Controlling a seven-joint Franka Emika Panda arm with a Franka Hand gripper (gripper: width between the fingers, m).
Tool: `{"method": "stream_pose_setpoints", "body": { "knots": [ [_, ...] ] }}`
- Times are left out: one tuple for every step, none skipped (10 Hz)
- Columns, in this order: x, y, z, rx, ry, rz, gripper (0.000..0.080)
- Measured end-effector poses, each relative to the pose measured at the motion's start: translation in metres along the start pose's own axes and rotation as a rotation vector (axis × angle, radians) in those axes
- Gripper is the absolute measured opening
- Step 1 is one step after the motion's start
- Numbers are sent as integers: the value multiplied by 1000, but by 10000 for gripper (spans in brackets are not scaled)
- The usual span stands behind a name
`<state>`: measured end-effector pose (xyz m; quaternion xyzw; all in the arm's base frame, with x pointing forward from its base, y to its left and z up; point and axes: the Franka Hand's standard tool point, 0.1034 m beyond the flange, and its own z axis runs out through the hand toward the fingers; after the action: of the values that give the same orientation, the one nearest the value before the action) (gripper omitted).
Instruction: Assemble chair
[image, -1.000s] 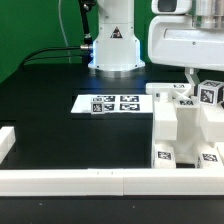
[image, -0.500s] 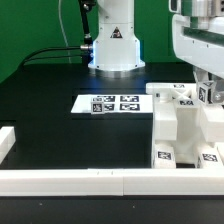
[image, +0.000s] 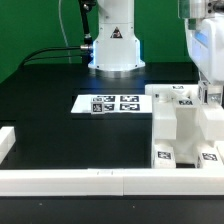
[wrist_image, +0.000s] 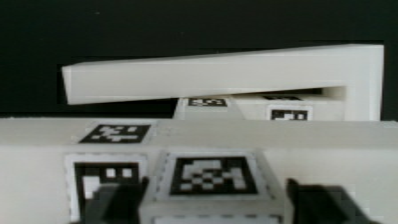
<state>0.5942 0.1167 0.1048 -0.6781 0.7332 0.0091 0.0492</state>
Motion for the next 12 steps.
{"method": "stream_pose_setpoints", "body": {
  "knots": [
    [0,0,0,0,0,-57,441],
    [3,-2,-1,2,2,-189,600],
    [5,-4,-2,3,3,-427,639],
    [4,-4,-3,-2,-1,-564,639],
    [5,-4,-2,-3,1,-616,648],
    [5,-4,-2,-3,1,-720,648],
    [5,-4,-3,-8,4,-813,649],
    [3,-2,-4,-36,31,-1024,649],
    [3,-2,-4,-48,41,-1267,649],
    [5,-2,-3,-55,36,-1415,649],
    [5,-1,-2,-54,36,-1376,649],
    [5,-1,-2,-53,37,-1348,534]
  ]
}}
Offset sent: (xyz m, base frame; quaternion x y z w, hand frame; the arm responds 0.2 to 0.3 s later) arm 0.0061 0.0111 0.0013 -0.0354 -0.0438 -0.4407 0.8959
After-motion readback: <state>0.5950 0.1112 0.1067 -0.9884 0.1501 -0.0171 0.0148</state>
